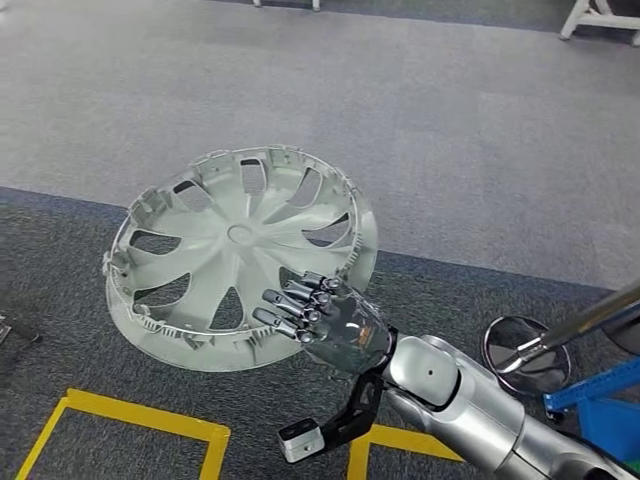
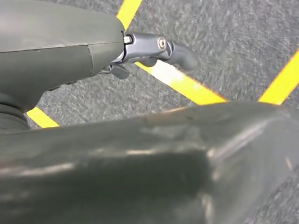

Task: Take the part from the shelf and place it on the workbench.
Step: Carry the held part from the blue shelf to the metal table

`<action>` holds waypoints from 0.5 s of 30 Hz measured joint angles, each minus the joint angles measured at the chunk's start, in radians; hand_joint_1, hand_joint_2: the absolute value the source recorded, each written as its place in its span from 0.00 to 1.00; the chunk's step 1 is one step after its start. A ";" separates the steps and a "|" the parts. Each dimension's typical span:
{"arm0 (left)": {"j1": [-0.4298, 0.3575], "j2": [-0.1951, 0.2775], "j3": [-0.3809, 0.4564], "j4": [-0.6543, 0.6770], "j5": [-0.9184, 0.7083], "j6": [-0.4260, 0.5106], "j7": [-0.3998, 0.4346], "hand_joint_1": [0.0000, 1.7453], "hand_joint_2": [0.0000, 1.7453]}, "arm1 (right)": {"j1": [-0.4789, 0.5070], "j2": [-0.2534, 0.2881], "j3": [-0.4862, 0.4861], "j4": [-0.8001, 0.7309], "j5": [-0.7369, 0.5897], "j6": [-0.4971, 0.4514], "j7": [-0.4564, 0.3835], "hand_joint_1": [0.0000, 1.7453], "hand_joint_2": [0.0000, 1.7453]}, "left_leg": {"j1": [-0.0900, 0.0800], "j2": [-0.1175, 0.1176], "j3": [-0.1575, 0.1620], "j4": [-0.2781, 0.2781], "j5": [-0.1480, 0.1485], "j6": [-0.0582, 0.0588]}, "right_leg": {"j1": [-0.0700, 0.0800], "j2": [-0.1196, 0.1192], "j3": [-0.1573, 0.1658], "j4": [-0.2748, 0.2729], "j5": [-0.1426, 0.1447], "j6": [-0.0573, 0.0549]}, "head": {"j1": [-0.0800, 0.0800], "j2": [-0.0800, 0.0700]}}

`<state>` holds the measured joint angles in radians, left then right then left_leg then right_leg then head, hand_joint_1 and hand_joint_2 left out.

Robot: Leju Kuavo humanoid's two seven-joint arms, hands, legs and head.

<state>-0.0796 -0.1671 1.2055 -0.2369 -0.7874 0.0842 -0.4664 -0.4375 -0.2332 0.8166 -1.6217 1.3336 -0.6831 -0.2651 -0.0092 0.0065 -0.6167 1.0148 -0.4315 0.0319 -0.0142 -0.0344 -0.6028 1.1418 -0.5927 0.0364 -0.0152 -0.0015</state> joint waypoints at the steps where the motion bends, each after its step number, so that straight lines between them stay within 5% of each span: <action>1: -0.002 0.001 0.000 0.000 0.000 0.000 0.000 0.00 0.00 | 0.000 0.000 0.001 0.001 0.000 0.000 0.000 1.00 1.00 | 0.001 -0.013 0.000 0.000 0.000 0.003 | -0.001 0.021 -0.039 0.070 -0.026 0.002 | 0.001 0.000; 3: -0.001 0.001 0.000 0.000 0.000 -0.001 0.001 0.00 0.00 | 0.002 0.000 0.005 0.002 0.002 0.000 0.002 1.00 1.00 | 0.001 -0.042 0.000 0.002 -0.002 0.004 | -0.001 0.032 -0.100 0.160 -0.040 0.004 | 0.002 0.000; 4: -0.001 0.000 0.000 0.000 0.000 -0.001 0.002 0.00 0.00 | 0.002 0.000 0.008 0.003 0.003 0.000 0.004 1.00 1.00 | 0.002 -0.058 0.001 0.004 -0.003 0.004 | -0.001 0.033 -0.109 0.155 -0.019 0.004 | 0.002 0.000; 7: -0.001 0.001 0.000 0.000 0.000 0.000 0.003 0.00 0.00 | 0.002 0.000 0.013 0.004 0.005 0.000 0.007 1.00 1.00 | 0.006 -0.105 -0.002 0.016 -0.010 -0.006 | -0.008 0.081 -0.043 -0.024 0.087 0.004 | 0.002 0.000; 9: 0.000 0.002 0.000 0.000 0.000 0.001 0.004 0.00 0.00 | 0.002 0.000 0.014 0.004 0.006 -0.001 0.009 1.00 1.00 | 0.008 -0.128 -0.012 0.024 -0.012 -0.017 | -0.014 0.121 -0.010 -0.091 0.102 0.001 | 0.002 0.000; 11: 0.004 0.004 0.000 0.000 0.000 0.002 0.006 0.00 0.00 | 0.001 0.000 0.014 0.005 0.006 -0.002 0.010 1.00 1.00 | 0.011 -0.150 -0.019 0.025 -0.010 -0.027 | -0.013 0.112 -0.003 -0.096 0.098 -0.006 | 0.001 0.000; 13: 0.007 0.006 0.000 0.001 0.000 0.003 0.006 0.00 0.00 | 0.001 0.000 0.015 0.005 0.006 -0.002 0.011 1.00 1.00 | 0.009 -0.129 -0.025 0.039 -0.019 -0.036 | -0.014 0.087 0.005 -0.102 0.098 -0.018 | -0.002 0.000; 15: 0.006 0.006 0.000 0.001 0.000 0.003 0.006 0.00 0.00 | 0.001 0.001 0.015 0.005 0.006 -0.002 0.011 1.00 1.00 | 0.007 -0.064 -0.061 0.118 -0.063 -0.046 | -0.013 0.056 0.015 -0.107 0.096 -0.029 | -0.007 0.000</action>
<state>-0.0739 -0.1610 1.2055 -0.2358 -0.7875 0.0873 -0.4601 -0.4362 -0.2326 0.8316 -1.6166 1.3400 -0.6855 -0.2539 -0.0026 -0.0579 -0.6773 1.1331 -0.4947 -0.0136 -0.0269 0.0219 -0.5883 1.0350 -0.4969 0.0076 -0.0225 -0.0012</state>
